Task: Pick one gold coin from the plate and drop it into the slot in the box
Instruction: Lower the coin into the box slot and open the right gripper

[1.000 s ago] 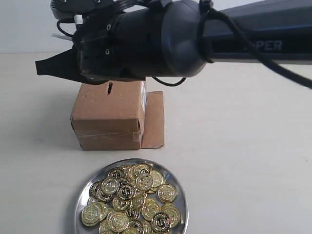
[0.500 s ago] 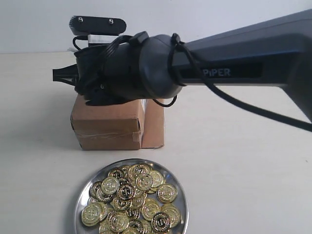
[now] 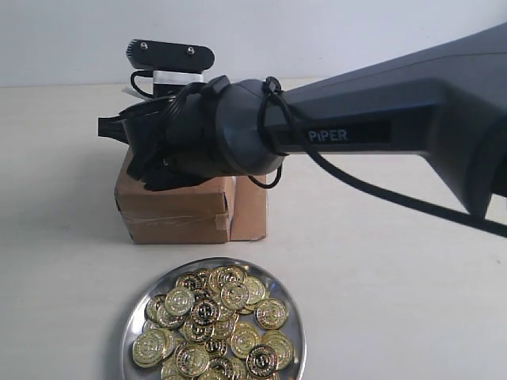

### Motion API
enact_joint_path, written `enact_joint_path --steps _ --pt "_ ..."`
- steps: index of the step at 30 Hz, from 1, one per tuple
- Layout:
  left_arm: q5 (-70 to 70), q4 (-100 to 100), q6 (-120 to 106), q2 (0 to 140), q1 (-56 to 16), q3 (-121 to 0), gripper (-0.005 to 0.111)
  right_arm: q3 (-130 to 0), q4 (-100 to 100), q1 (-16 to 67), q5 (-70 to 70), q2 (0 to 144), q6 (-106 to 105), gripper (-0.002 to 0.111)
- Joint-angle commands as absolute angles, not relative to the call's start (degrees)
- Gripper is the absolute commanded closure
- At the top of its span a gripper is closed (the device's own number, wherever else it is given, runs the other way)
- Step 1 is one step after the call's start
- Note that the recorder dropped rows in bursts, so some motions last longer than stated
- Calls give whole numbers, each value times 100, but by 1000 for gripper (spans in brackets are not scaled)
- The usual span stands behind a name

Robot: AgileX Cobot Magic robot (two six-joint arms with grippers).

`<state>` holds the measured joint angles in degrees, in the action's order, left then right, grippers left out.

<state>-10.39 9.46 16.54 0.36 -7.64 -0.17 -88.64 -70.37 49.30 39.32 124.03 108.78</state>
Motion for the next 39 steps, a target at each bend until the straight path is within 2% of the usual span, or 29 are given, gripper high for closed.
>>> enact_joint_path --steps 1,18,34,39 --pt "-975 972 1669 0 -805 0 107 -8901 -7202 4916 4067 12387 11114 108" --pt "-975 972 1669 0 -805 0 107 -8901 -7429 4916 3767 12586 11262 107" --pt "-975 972 1669 0 -805 0 107 -8901 -7451 4916 3765 12541 11272 65" --pt "-975 972 1669 0 -805 0 107 -8901 -7853 4916 3787 12329 11272 62"
